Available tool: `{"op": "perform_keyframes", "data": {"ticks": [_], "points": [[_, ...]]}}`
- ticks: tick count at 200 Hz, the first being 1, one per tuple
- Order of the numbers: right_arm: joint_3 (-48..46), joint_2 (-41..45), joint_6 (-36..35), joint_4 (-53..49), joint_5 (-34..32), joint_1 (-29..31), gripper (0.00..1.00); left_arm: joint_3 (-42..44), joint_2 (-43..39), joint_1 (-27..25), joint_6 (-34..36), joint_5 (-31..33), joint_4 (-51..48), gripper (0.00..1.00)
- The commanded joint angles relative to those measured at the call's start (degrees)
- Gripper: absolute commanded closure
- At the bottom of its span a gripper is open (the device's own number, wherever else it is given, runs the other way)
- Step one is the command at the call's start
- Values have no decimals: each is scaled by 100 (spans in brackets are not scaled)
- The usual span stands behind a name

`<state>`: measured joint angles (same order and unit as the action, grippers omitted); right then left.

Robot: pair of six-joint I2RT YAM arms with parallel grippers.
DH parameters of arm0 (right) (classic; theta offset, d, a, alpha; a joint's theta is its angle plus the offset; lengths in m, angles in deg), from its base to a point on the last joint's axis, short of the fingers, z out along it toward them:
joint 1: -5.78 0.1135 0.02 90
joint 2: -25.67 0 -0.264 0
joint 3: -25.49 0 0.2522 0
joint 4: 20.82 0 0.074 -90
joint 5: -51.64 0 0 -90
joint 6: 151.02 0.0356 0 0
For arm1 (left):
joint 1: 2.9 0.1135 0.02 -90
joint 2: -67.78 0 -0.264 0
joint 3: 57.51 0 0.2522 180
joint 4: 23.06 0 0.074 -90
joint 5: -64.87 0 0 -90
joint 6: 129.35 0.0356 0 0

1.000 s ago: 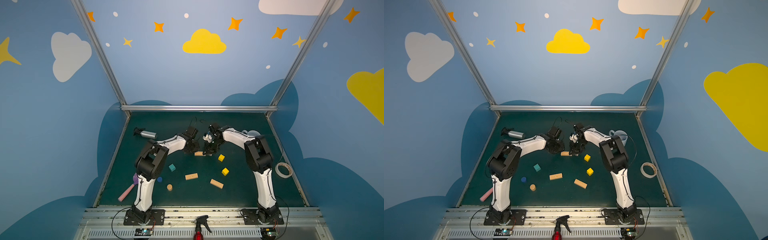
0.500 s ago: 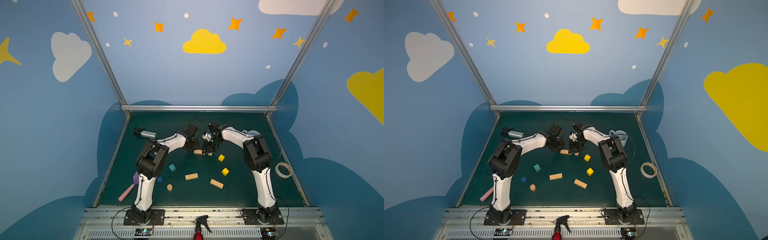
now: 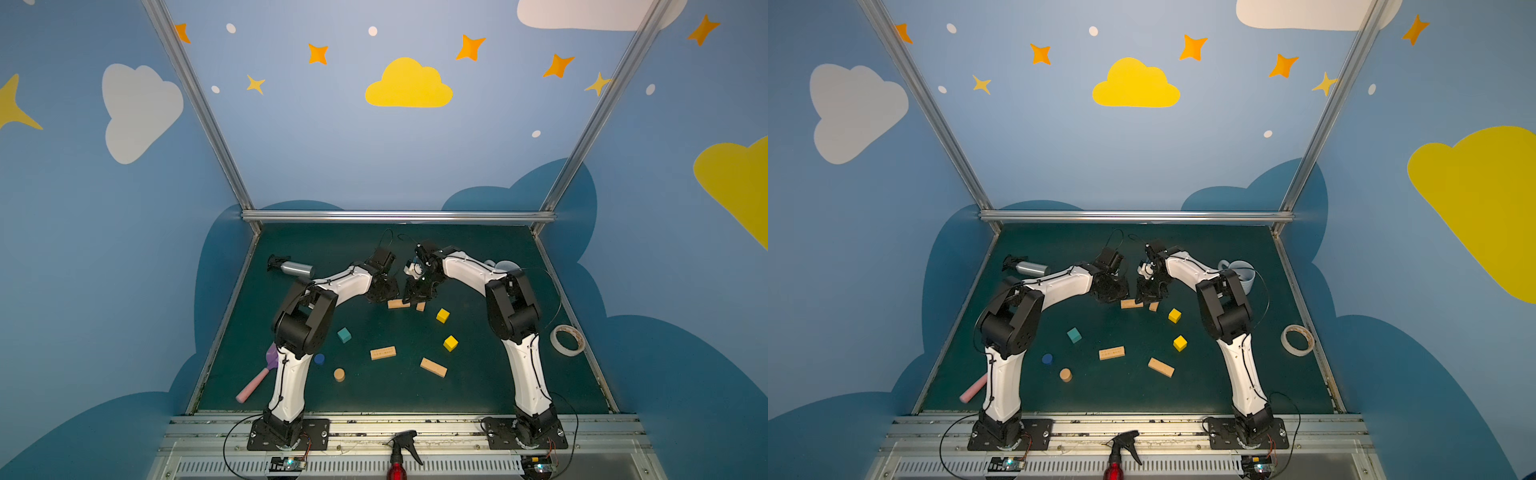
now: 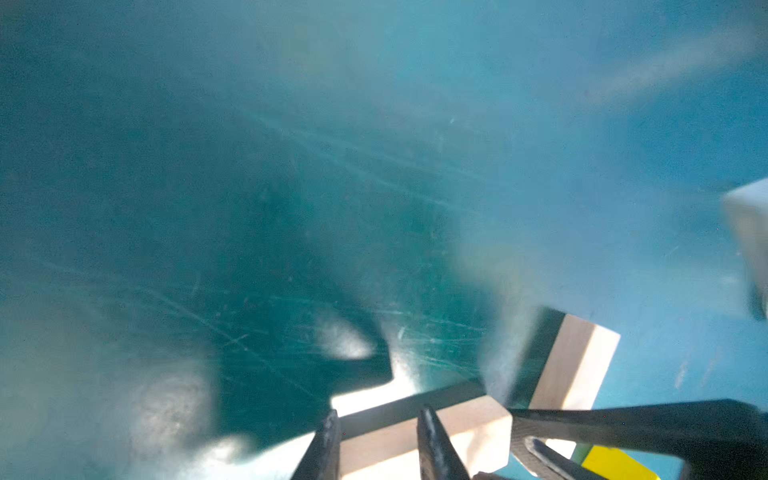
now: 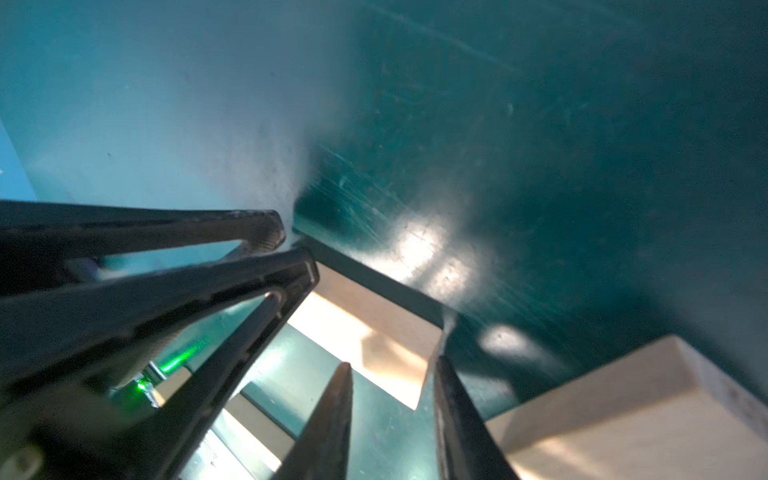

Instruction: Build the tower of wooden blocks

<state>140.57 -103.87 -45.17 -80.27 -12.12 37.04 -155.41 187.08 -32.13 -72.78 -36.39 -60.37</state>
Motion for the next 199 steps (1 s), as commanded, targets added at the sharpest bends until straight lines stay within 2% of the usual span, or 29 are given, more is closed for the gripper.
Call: {"op": "perform_keyframes", "data": {"ticks": [1,57,95,136,154,167,199], "points": [[29,-15,-7,-102,-48,-24,62,-246,111,57,152,57,-172,65],[107,175,-4,-251,-148,-32,58,-489,105,102,262,148,-362,62],[70,658,-61,-355,-266,-80,58,-424,-514,171,299,353,-662,63],[167,1058,-287,-648,-319,-307,59,247,-1295,181,194,71,-775,69],[216,1131,-415,-748,-405,-407,55,746,-1549,148,11,-138,-643,73],[334,1046,-531,-873,-493,-478,52,1065,-1657,82,-117,-403,-489,77],[894,507,-682,-1169,-545,-693,51,1403,-1609,-232,-268,-430,-295,82]]}}
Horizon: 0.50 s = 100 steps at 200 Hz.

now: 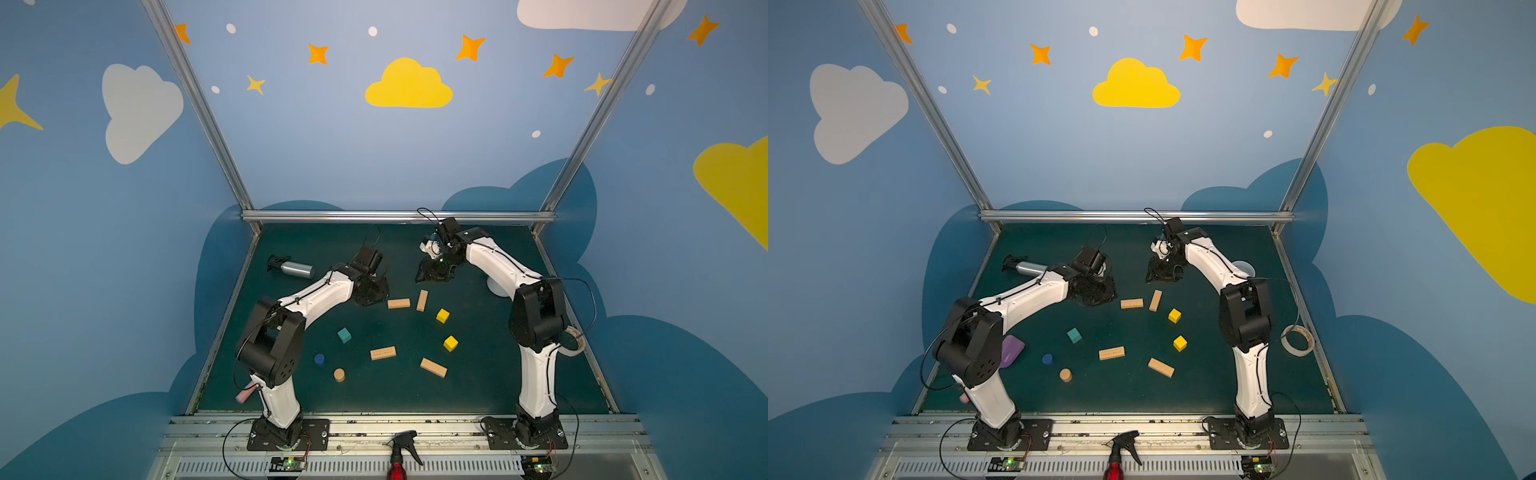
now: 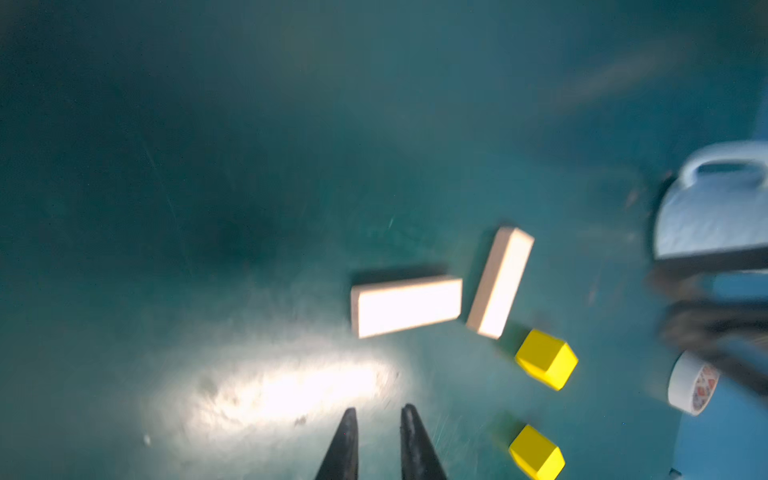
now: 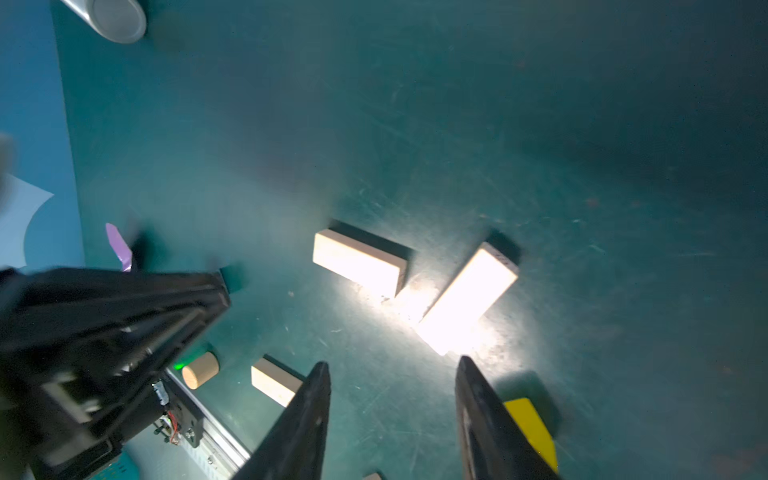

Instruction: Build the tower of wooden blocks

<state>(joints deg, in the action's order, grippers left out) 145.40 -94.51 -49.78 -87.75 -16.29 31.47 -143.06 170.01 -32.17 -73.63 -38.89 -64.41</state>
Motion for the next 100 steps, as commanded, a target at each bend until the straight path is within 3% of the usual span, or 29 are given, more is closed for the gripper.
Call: {"op": "perform_keyframes", "data": {"ticks": [1,42,100], "points": [[440,-454,-220,-431,-125,-140,52,167,105,-236,-188,-184,107,82],[1406,-1266,-277,-858,-89,-310,53,-30,599,-451,-249,-214,103,85],[1526,-1631,-291,-818,200,-346,53,-384,1263,-455,-159,-12,27,88]]}}
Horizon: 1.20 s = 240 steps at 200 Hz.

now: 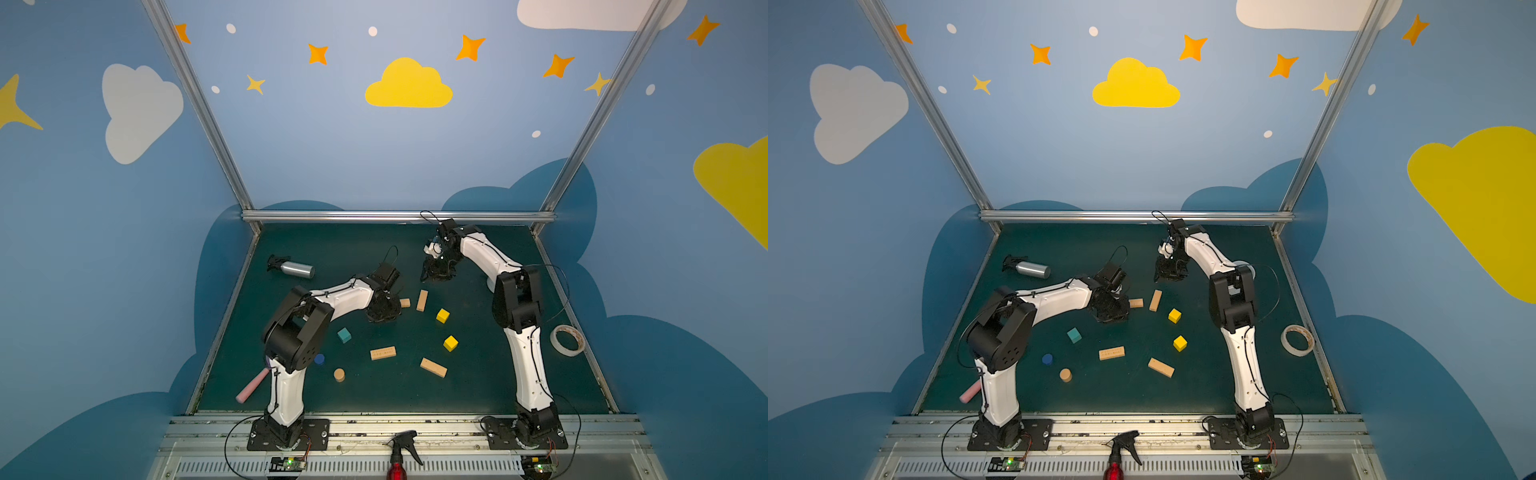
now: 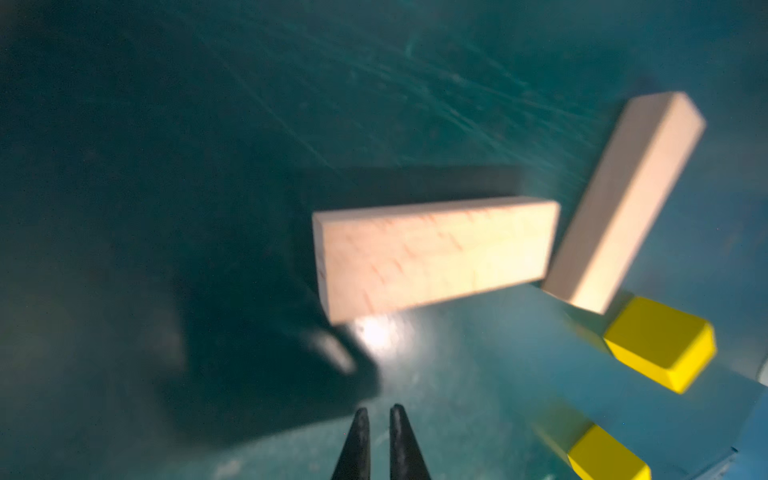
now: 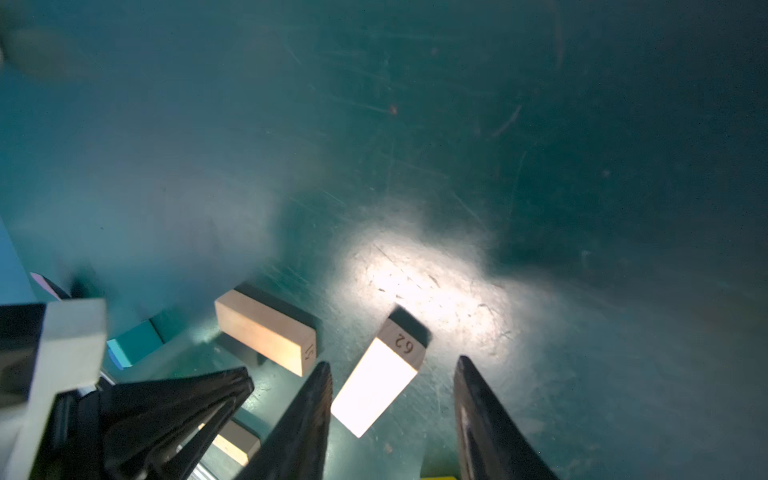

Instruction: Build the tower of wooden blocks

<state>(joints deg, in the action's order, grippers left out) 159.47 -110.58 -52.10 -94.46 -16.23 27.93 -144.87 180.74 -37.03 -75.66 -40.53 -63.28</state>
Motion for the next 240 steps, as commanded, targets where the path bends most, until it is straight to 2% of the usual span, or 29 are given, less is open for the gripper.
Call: {"op": "perform_keyframes", "data": {"ticks": [1,70,146,240], "points": [[112,-25,-59,-143,203,8,53,-209,199,34,41,156,-91,88],[-693,116,-24,313,449,44,52,-630,568,86,199,418,-341,88],[-1004,268,-33,385,440,76,52,-808,542,156,370,633,-508,86],[-1363,580,-70,433,262,123,52,-865,506,197,397,467,-497,85]]}}
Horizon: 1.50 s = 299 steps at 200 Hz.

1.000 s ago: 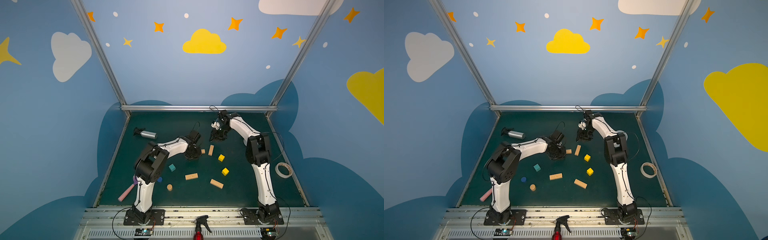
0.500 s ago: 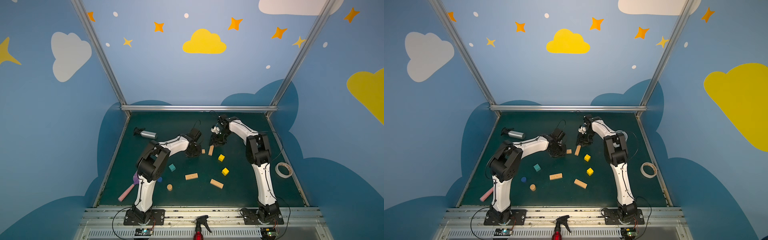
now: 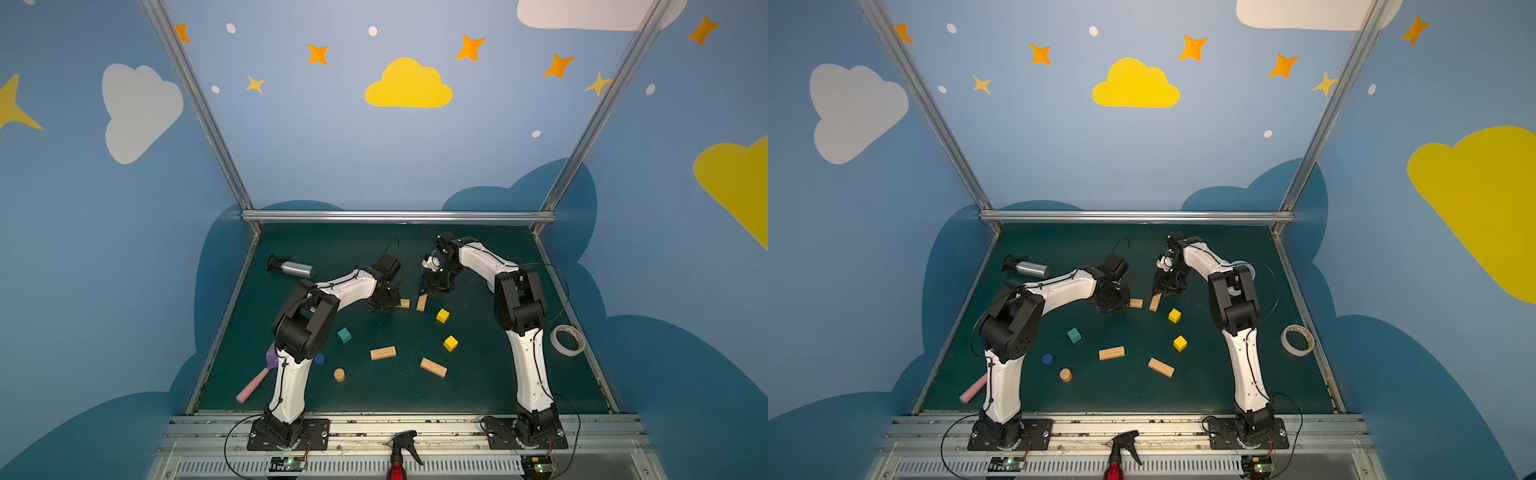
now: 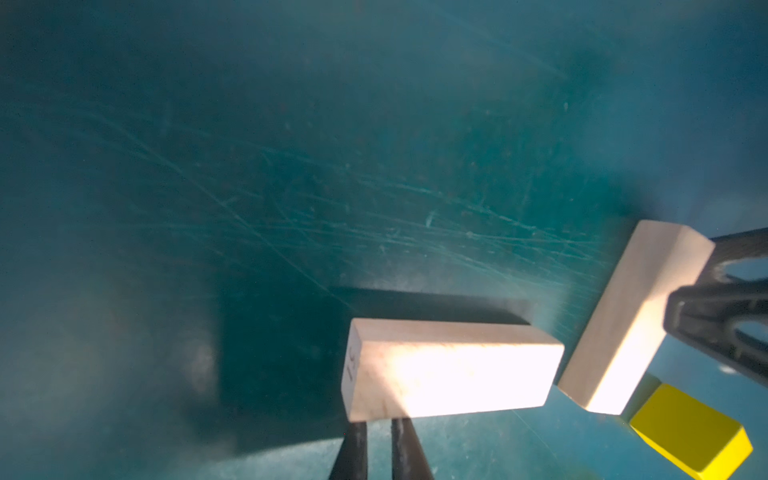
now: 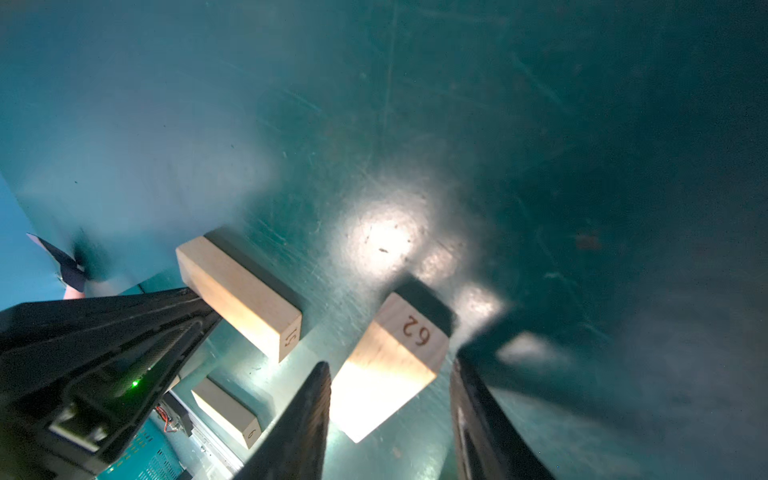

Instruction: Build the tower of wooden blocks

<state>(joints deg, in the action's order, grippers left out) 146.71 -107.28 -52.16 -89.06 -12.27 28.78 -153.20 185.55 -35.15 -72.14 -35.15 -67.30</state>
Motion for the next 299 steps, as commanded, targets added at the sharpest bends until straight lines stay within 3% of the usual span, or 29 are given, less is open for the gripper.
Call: {"op": "perform_keyframes", "data": {"ticks": [1,38,63,106,138,164,198,219,299], "points": [[-86,255,-62,-107,-141,37,52,-28,21,8,41,-70,-88,85],[109,347,-199,-232,-397,37,43,183,-309,-40,3,-148,-34,83],[315,498,-423,-430,-672,54,28,298,-695,-70,12,-157,-48,81],[685,578,-1009,-806,-1391,250,26,371,-1476,-84,69,-127,-148,75],[1452,159,-1209,-1303,-1950,376,26,508,-2066,-102,108,-63,-255,67],[2031,-288,-1237,-1576,-2176,479,30,735,-2557,-122,73,22,-290,61],[2333,-644,-1238,-1590,-2488,667,45,1058,-3146,-166,-32,127,-289,57],[2474,-856,-1237,-1585,-2538,764,49,1210,-3437,-187,-71,166,-266,55],[2345,-1078,-1102,-1489,-2538,813,62,1425,-4051,-259,-96,422,-380,53]]}}
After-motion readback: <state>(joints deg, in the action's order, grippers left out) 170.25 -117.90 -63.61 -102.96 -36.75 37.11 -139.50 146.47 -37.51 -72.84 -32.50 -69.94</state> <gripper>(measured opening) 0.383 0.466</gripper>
